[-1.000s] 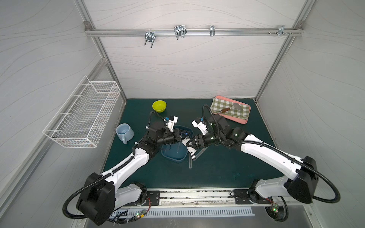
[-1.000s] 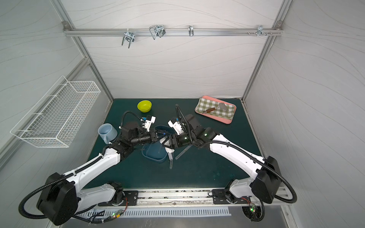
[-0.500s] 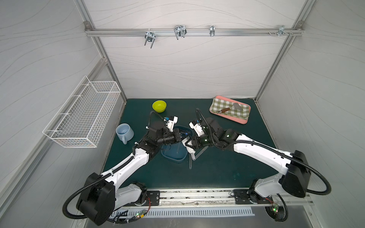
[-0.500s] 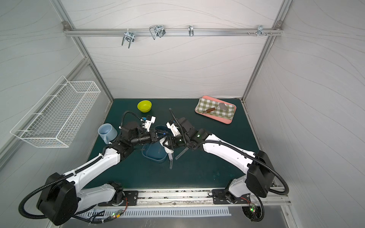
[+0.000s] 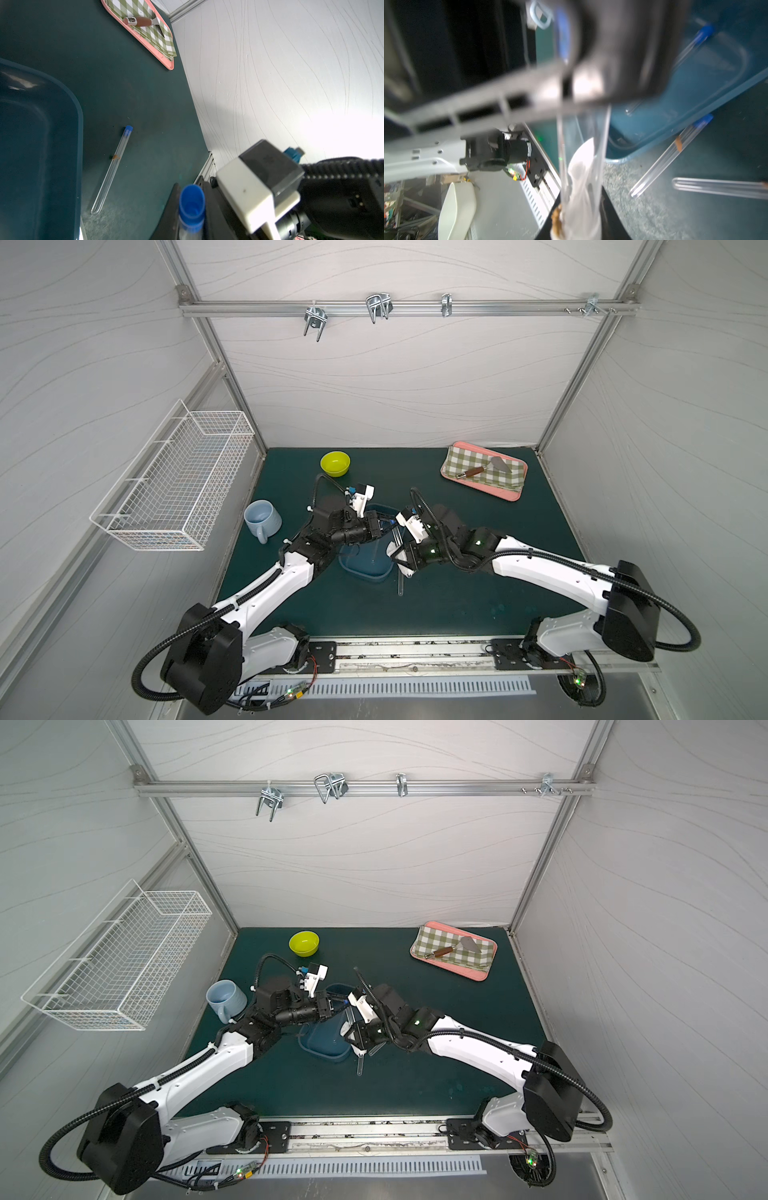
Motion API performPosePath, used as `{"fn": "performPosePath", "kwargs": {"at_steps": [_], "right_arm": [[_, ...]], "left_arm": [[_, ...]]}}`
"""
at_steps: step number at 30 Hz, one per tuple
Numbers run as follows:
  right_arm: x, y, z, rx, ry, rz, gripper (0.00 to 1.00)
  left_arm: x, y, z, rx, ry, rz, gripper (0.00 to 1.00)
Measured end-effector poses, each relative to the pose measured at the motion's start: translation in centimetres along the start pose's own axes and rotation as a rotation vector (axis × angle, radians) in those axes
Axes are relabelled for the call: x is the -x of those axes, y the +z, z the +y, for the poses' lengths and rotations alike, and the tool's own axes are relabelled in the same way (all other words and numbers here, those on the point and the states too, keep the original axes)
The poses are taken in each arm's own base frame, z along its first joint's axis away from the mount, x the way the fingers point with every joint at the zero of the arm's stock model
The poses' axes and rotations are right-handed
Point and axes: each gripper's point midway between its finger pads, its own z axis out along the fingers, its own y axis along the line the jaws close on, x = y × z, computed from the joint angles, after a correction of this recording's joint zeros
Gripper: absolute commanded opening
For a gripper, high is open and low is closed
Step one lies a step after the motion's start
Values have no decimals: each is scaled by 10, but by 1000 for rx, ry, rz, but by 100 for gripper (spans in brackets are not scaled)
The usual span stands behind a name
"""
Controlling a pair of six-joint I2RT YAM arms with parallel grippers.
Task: Wipe the exteriors of test tubes
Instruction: Wipe the dirt from the test tube.
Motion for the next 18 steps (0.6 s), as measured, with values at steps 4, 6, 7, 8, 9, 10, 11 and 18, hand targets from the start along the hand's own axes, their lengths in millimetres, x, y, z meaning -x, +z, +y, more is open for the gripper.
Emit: {"fn": "performPosePath", "kwargs": {"at_steps": [4, 6, 7, 8, 9, 10, 11, 18], "right_arm": [[-15, 1, -2, 2, 20, 15, 24], [-13, 0, -1, 6, 22, 7, 24], [-10, -1, -1, 9, 23, -3, 24], [-5, -2, -1, 12, 25, -14, 24], [0, -4, -1, 14, 28, -27, 24], [9, -7, -1, 19, 32, -47, 24], [19, -9, -1, 26, 34, -69, 24], [73, -19, 1, 71, 28, -163, 23]], "left_arm": [[0, 0, 0, 0, 0, -1, 5], [0, 0, 0, 0, 0, -1, 5], [0, 0, 0, 0, 0, -1, 5], [1, 0, 0, 0, 0, -2, 5], [1, 0, 0, 0, 0, -2, 5], [1, 0, 0, 1, -1, -3, 5], [1, -1, 1, 1, -1, -3, 5], [3, -1, 0, -2, 3, -10, 5]]}}
